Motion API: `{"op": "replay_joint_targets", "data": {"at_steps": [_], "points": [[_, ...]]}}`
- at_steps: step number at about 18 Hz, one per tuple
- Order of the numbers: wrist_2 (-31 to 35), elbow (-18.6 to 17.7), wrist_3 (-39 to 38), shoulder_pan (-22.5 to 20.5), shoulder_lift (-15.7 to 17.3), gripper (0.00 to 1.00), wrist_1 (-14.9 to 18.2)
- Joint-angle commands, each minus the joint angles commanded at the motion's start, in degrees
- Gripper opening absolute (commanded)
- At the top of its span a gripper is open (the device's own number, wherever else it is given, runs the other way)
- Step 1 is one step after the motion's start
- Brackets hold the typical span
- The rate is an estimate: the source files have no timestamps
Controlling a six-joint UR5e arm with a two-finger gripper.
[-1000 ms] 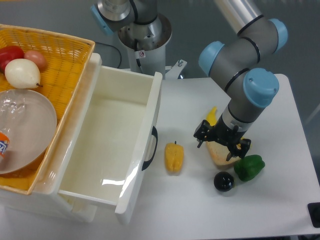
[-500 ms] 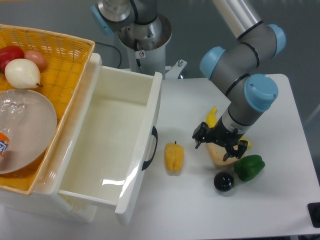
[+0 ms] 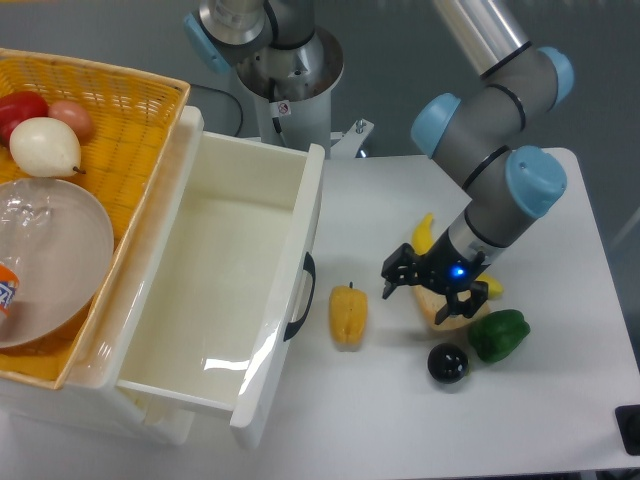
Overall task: Pick up the yellow pepper
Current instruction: 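Move the open gripper over the yellow bell pepper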
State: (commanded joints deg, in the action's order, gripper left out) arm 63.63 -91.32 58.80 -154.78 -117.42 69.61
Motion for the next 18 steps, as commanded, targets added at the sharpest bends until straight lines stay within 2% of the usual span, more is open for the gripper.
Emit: {"op": "replay_joint_targets", "data": {"at_steps": [8,15,18], "points": [[1.2,-1.0,0.6,1.6,-0.6,1.0,-0.4],[6.8,-1.2,0.4,4.6,-1.4,1.0,-0.7],[6.9,-1.2,-0.1,4.9,-1.6,1.0,-0.7]]}}
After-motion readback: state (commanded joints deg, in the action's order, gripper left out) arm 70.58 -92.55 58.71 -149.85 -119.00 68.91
